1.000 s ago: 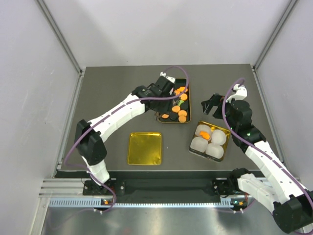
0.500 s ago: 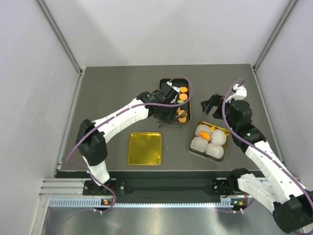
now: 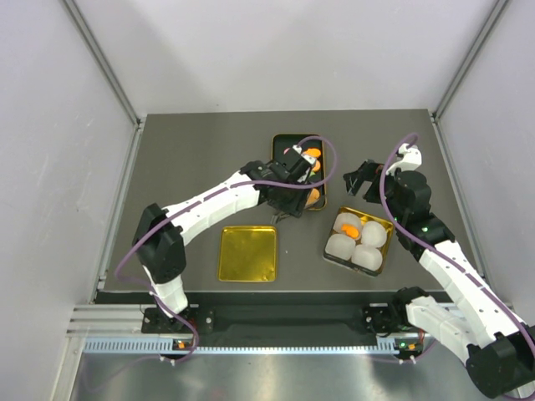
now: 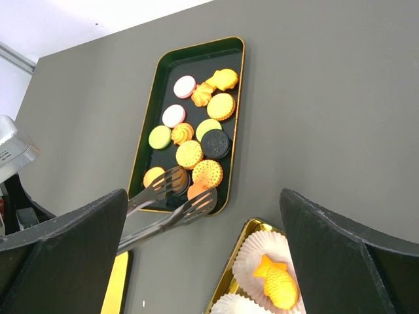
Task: Pack the cookies
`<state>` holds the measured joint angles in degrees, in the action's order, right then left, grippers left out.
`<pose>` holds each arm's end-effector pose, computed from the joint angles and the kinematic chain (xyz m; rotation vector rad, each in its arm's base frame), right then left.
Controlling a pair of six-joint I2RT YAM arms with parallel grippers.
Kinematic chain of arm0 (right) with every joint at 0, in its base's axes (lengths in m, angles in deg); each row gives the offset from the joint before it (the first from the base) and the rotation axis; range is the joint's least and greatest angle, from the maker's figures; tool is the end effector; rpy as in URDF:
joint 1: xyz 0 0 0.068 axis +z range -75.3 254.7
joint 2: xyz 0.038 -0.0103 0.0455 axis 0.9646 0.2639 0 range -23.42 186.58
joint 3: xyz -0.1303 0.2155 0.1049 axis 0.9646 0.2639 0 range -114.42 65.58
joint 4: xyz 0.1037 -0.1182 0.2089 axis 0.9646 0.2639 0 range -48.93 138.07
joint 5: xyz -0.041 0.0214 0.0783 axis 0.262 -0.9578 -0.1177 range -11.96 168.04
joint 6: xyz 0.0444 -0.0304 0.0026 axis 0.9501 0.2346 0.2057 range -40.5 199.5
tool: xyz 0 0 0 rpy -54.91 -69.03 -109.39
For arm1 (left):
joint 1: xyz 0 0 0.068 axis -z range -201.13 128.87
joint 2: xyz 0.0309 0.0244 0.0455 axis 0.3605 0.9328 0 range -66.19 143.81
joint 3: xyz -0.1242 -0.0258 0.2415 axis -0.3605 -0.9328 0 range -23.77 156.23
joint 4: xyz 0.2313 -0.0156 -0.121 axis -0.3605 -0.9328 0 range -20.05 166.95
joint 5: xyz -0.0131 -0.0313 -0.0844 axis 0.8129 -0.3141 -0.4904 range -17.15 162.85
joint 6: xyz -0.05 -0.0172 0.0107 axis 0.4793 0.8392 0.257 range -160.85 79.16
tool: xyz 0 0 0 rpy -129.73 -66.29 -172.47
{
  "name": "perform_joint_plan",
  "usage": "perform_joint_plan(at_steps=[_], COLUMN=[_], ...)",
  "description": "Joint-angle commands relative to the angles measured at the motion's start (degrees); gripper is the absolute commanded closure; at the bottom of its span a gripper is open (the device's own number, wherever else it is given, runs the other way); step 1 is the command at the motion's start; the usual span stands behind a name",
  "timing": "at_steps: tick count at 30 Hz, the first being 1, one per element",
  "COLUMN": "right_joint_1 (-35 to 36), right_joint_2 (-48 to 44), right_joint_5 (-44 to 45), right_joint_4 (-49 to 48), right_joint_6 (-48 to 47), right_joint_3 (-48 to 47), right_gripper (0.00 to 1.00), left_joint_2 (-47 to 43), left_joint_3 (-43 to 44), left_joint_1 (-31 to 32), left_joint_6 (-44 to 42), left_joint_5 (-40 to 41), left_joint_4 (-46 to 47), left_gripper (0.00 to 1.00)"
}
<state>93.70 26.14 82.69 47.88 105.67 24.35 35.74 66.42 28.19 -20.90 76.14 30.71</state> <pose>0.1953 0.0642 0.3097 0.1740 1.8526 0.4771 0.2524 -0.2906 0.2878 0.6449 2.5458 -0.3661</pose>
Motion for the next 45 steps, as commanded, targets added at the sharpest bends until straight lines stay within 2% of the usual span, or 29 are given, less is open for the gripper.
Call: perform_joint_plan(at_steps=[1,14,29,45], right_joint_1=[-0.11,-0.28,-0.2,-0.2], right_joint_2=[-0.87,-0.69,-0.34,-0.25], right_joint_5=[-0.07,-0.08,-0.07,-0.16], right_joint_4=[-2.06,-2.06,-2.06,-2.06], right_joint_6=[0.37,0.37,0.37,0.28], right_joint_3=[-0.78,-0.87,-0.95,-1.31], right_gripper=[0.0,0.0,0.0,0.0], left_joint_2=[0.02,1.61,1.61,0.55], left_joint_3=[0.16,0.6,1.39,2.97], left_joint_1=[0.34,1.3,1.39,1.39], left_joint_6=[-0.34,-0.34,-0.26,-1.05], left_joint_5=[0.93,2.16,5.23,6.11], left_joint_4=[2.73,2.64,2.64,1.41], left_gripper=[0.43,0.46,0.56,0.6])
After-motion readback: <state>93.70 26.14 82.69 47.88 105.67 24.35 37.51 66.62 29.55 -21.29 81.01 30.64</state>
